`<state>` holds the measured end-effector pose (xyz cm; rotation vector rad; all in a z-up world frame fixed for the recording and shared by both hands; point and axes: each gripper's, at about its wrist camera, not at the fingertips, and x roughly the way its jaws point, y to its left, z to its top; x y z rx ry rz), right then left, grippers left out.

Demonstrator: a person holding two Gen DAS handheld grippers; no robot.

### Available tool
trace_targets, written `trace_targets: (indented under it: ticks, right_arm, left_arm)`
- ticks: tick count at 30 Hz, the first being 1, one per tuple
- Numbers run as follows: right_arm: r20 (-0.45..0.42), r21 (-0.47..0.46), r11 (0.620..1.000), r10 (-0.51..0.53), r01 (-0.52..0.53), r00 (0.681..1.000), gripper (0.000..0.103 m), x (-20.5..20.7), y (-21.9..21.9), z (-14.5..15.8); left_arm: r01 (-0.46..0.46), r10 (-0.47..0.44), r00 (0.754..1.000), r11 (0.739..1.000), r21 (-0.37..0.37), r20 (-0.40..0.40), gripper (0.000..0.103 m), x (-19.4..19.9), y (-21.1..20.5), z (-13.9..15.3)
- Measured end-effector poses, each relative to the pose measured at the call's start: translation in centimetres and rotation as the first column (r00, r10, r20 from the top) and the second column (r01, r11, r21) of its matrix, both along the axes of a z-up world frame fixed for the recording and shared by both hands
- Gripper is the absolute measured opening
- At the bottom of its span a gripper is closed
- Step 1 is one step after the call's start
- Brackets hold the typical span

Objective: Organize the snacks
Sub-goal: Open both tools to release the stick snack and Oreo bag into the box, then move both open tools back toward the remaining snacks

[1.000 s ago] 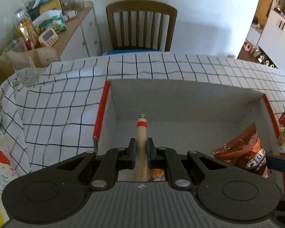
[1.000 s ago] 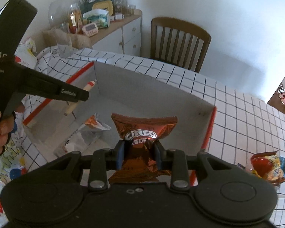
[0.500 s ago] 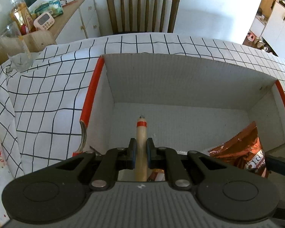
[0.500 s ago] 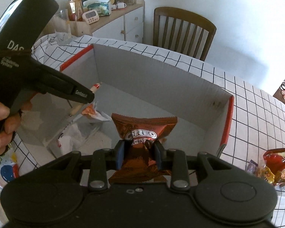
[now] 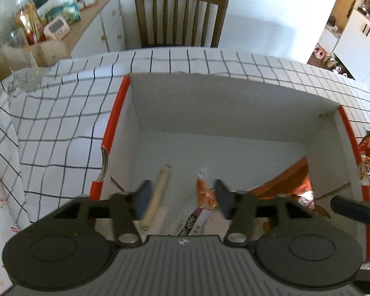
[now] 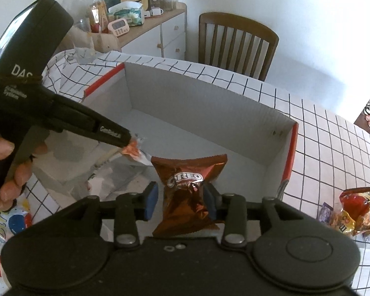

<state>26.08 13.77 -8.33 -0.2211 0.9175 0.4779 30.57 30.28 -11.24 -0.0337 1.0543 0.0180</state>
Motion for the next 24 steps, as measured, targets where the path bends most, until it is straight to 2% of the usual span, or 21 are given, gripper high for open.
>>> trace_targets:
  ticks: [1, 3, 5, 10, 12, 15, 21, 24]
  right_arm:
    - [0.004, 0.005, 1.0, -0.001, 0.001, 1.0, 0.045, -0.1, -0.1, 0.2]
    - [0.011, 0.018, 1.0, -0.007, 0.007, 1.0, 0.055, -0.5, -0.4, 0.8]
    - [0.018, 0.031, 0.999, -0.011, 0.01, 1.0, 0.06, -0.8, -0.7, 1.4]
    - [0.031, 0.06, 0.998, -0.017, 0.015, 0.999, 0.065, -1.9, -1.5, 3.0]
    - [0.042, 0.071, 0.997, -0.021, 0.018, 0.999, 0.075, -2.4, -1.9, 3.6]
    - [0.066, 0.083, 0.996, -0.022, 0.016, 0.998, 0.083, -3.3, -2.4, 4.4]
    - [0.088, 0.119, 0.992, -0.04, 0.03, 0.995, 0.09, -4.6, -3.9, 6.3]
    - [0.102, 0.147, 0.989, -0.04, 0.025, 0.994, 0.097, -5.6, -4.6, 7.3]
  left_arm:
    - [0.006, -0.006, 1.0, 1.0, 0.004, 0.014, 0.071, -0.3, -0.2, 0.3]
    - [0.023, -0.023, 0.999, 1.0, 0.001, 0.03, 0.071, -0.9, -0.6, 1.1]
    - [0.03, -0.029, 0.999, 1.0, -0.007, 0.04, 0.071, -1.3, -0.8, 1.7]
    - [0.057, -0.055, 0.995, 0.998, -0.03, 0.085, 0.071, -2.5, -1.3, 3.6]
    - [0.075, -0.071, 0.991, 0.996, -0.038, 0.11, 0.071, -3.2, -1.6, 4.6]
    - [0.098, -0.092, 0.986, 0.994, -0.039, 0.142, 0.072, -4.3, -2.2, 5.8]
    - [0.156, -0.143, 0.969, 0.987, -0.05, 0.2, 0.072, -6.6, -3.5, 8.0]
    - [0.168, -0.151, 0.963, 0.984, -0.058, 0.224, 0.078, -7.7, -4.1, 9.0]
